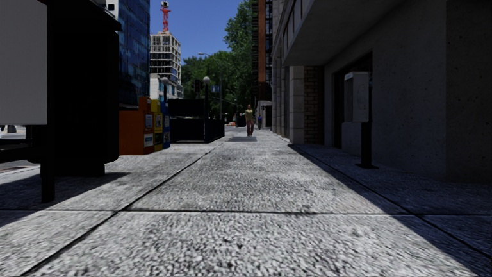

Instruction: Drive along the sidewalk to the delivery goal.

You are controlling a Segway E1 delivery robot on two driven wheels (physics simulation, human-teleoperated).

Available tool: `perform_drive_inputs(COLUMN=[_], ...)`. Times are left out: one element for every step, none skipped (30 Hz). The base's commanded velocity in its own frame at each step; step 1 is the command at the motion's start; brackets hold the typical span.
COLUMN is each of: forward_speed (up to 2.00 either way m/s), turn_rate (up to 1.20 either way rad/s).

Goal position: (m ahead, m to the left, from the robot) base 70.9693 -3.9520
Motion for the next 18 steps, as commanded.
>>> perform_drive_inputs(forward_speed=[2.0,2.0,2.0,2.0,2.0,2.0,2.0,2.0,2.0,2.0,2.0,2.0,2.0,2.0,2.0,2.0,2.0,2.0], turn_rate=[0.3,0.3,0.31,0.31,0.32,0.34,0.35,0.35,0.35,0.35,0.35,0.35,0.35,0.3,0.0,0.0,0.0,0.0])
